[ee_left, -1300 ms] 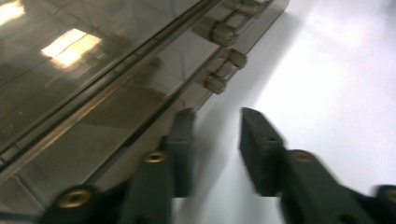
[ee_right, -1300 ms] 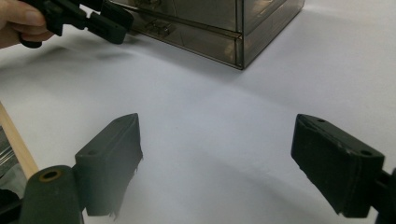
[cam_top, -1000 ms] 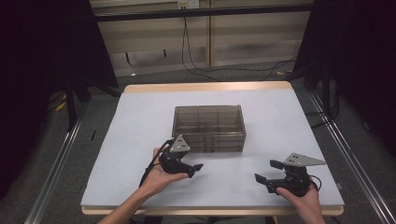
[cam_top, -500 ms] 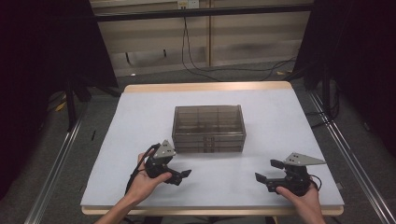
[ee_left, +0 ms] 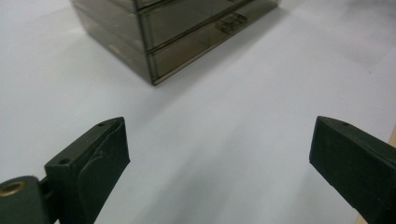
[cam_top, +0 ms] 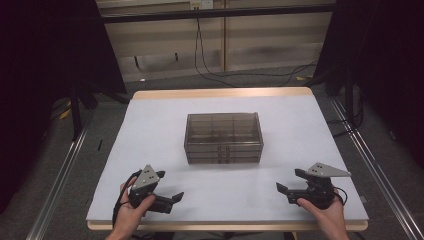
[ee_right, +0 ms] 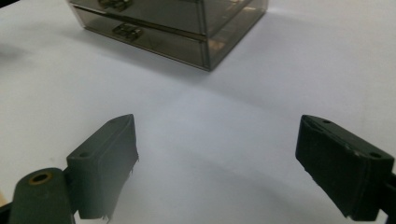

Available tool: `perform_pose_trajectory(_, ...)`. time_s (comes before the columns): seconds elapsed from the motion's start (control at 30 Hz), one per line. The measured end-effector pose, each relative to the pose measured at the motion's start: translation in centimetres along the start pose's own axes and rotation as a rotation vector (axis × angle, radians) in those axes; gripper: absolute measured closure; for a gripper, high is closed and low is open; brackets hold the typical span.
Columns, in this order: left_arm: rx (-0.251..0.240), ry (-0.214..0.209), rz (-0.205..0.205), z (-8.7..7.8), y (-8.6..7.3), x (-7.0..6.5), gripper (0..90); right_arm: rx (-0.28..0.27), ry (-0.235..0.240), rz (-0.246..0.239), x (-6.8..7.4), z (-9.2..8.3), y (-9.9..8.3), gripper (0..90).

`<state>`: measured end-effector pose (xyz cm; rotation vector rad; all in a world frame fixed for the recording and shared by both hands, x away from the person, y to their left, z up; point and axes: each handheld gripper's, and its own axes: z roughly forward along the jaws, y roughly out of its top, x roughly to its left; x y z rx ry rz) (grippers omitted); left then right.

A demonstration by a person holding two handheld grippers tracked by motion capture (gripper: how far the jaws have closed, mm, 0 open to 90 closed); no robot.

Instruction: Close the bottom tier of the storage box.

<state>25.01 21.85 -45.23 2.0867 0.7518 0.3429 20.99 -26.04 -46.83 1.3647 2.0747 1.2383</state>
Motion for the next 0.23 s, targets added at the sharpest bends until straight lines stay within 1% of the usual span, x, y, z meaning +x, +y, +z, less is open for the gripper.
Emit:
perform_pose_trajectory(0.03, -0.006, 0.015, -0.015, -0.2, -0.3, 0.1, 4.6, 0.002, -0.008, 0.0, -0.1, 0.0, 0.0, 11.5)
perform_pose_trajectory(0.07, -0.012, 0.019, -0.028, -0.2, -0.8, 0.3, 4.5, 0.006, -0.02, 0.002, -0.2, 0.0, 0.0, 11.5)
perform_pose_trajectory(0.13, 0.001, 0.031, -0.076, -0.2, -1.7, 0.7, 4.4, 0.022, -0.041, -0.017, -0.3, 0.1, 0.0, 11.4)
perform_pose_trajectory(0.17, 0.009, 0.011, -0.104, -0.2, -1.9, 1.1, 3.6, 0.043, -0.052, -0.011, -0.5, 0.3, -0.2, 11.3)
perform_pose_trajectory(0.2, 0.002, 0.0, -0.11, -0.1, -1.8, 1.4, 3.6, 0.043, -0.052, -0.011, -0.5, 0.3, -0.2, 11.3)
perform_pose_trajectory(0.23, -0.013, 0.025, -0.101, 0.0, -1.6, 1.5, 3.3, 0.054, -0.061, -0.012, -0.5, 0.4, -0.3, 11.3)
